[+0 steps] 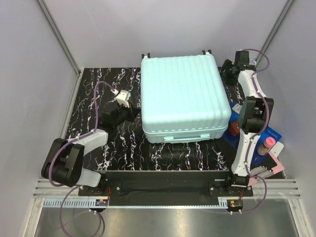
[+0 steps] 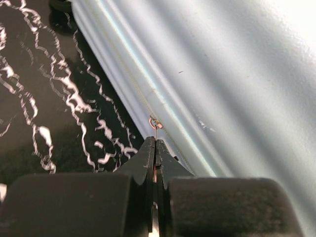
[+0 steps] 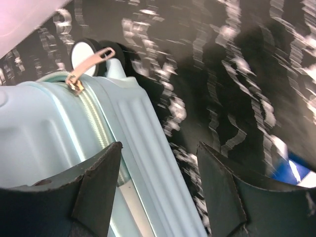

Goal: Pack the luggage
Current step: Zip the luggage at the center of the board.

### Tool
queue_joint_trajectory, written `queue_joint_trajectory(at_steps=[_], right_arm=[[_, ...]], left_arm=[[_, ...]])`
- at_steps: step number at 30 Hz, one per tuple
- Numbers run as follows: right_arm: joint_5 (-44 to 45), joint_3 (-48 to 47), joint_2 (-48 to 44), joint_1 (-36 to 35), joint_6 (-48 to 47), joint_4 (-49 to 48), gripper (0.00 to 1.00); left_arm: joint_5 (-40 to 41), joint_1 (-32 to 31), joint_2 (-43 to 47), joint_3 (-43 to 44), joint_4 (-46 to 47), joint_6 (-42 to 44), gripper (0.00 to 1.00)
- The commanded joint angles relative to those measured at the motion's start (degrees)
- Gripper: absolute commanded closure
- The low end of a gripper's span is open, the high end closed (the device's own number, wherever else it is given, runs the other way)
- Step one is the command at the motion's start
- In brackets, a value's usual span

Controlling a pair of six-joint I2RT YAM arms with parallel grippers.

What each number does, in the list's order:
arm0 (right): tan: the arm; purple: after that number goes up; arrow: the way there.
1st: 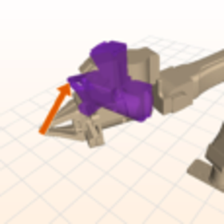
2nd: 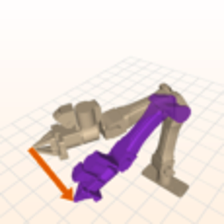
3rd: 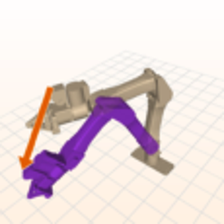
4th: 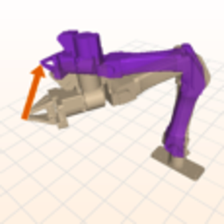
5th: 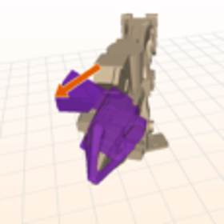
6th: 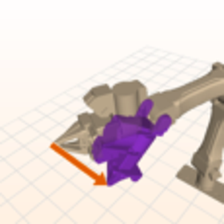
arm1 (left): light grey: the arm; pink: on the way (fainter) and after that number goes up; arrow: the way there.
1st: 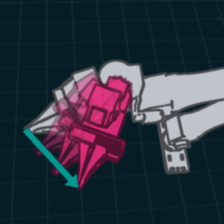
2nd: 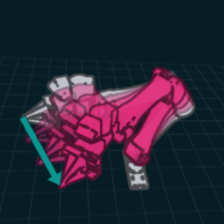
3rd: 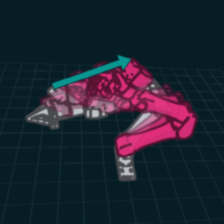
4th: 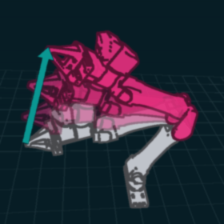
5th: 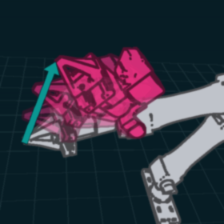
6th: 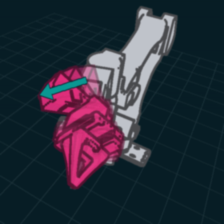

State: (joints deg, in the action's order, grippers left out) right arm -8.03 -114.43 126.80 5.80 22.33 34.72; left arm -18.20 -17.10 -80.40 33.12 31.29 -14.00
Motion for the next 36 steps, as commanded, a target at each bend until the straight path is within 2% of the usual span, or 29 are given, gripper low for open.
queue_joint_trajectory(at_steps=[1,5,8,13,18,22,27,30,33,34,36], right_arm=[[-8.84,-9.65,7.47,-12.64,-3.34,6.31,0.29],[-10.6,-26.4,15.21,-16.16,-5.62,11.76,0.29],[-12.79,-35.21,20.32,-18.8,-6.94,14.06,0.29],[-16.57,-39.55,23.14,-21.97,-9.75,13.62,0.27],[-7.81,-36.48,20.25,-22.77,-5.81,13.45,0.27],[3.09,-35.07,12.7,-20.49,-3.62,13.09,0.23],[3.9,-34.55,5.14,-13.72,0.08,13.18,0.11],[6.0,-28.76,-2.07,-11.87,-0.35,13.27,0.11],[7.25,-18.31,-10.68,-12.04,0.87,13.01,0.1],[7.07,-12.19,-15.22,-12.04,2.7,12.83,0.08],[7.76,-4.17,-20.34,-11.87,5.78,7.34,0.04]], left_arm=[[3.43,-0.39,6.29,-3.41,4.04,-0.33,1.0],[5.79,-0.56,11.31,-8.06,3.69,-1.46,1.0],[7.47,-0.74,16.49,-11.66,3.17,-2.26,1.0],[9.14,-1.0,23.96,-14.84,-0.34,-1.65,1.0],[9.14,-1.09,26.0,-15.63,-1.67,-1.64,1.0],[8.62,-1.44,26.17,-15.98,-0.27,-2.87,1.0],[8.7,-1.79,25.38,-15.9,0.96,-3.49,1.0],[8.53,-2.41,24.51,-15.55,1.67,-3.58,1.0],[8.53,-3.11,23.02,-15.2,3.25,-4.1,1.0],[8.53,-3.37,22.66,-14.76,3.86,-4.37,1.0],[8.61,-4.25,21.43,-14.14,4.13,-4.54,1.0]])
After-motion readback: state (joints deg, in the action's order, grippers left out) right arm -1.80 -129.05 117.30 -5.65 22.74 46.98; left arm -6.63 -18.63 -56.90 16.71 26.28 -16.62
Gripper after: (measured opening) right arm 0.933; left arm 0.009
